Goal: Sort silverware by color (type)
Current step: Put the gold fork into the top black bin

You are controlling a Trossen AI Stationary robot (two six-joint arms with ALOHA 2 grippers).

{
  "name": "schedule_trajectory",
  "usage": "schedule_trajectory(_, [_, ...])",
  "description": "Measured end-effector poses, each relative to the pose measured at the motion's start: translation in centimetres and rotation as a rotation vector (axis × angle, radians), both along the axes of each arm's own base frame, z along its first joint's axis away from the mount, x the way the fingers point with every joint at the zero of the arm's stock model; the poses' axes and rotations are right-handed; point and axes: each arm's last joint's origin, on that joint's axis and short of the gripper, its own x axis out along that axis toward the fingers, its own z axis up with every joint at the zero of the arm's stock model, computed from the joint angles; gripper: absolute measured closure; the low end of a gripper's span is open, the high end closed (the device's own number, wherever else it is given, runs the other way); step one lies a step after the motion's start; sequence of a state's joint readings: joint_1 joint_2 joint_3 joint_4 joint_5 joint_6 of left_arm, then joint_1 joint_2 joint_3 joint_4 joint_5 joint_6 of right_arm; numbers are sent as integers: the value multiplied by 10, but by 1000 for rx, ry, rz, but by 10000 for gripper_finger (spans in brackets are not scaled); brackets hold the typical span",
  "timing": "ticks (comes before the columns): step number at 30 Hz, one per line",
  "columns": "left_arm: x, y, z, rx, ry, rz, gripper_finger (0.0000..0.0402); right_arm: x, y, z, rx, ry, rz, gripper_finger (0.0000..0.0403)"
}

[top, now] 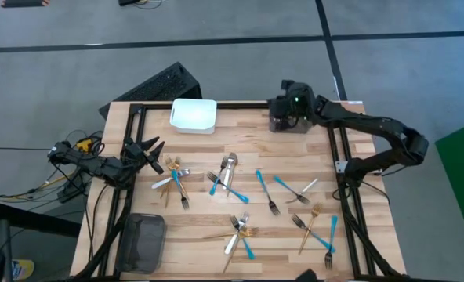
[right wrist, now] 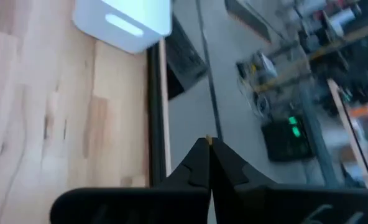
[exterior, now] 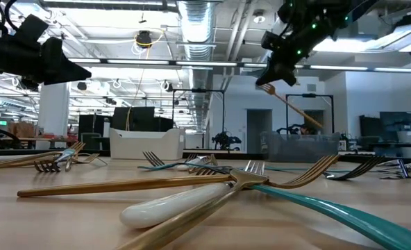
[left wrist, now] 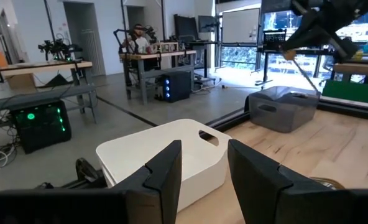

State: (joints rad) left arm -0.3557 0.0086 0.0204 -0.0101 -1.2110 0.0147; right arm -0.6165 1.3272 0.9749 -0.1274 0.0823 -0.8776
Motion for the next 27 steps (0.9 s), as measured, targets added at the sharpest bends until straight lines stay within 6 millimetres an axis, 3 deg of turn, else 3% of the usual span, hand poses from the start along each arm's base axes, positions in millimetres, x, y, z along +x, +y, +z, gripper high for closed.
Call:
schedule_trajectory(3, [0, 0, 0, 0, 0, 0, 281, -3, -18, -5, -27, -3, 67, 390])
schedule_trajectory(11, [0, 0, 0, 0, 0, 0, 281, -12, -56, -47, 73, 139, 9, 383])
schedule_trajectory(19, [0, 0, 0, 14, 17, 7, 281, -13, -62, -64, 139, 200, -23, 376])
schedule_trajectory(27, [0, 0, 0, 18, 21, 8, 281, -17, -62, -58, 188, 122, -129, 336])
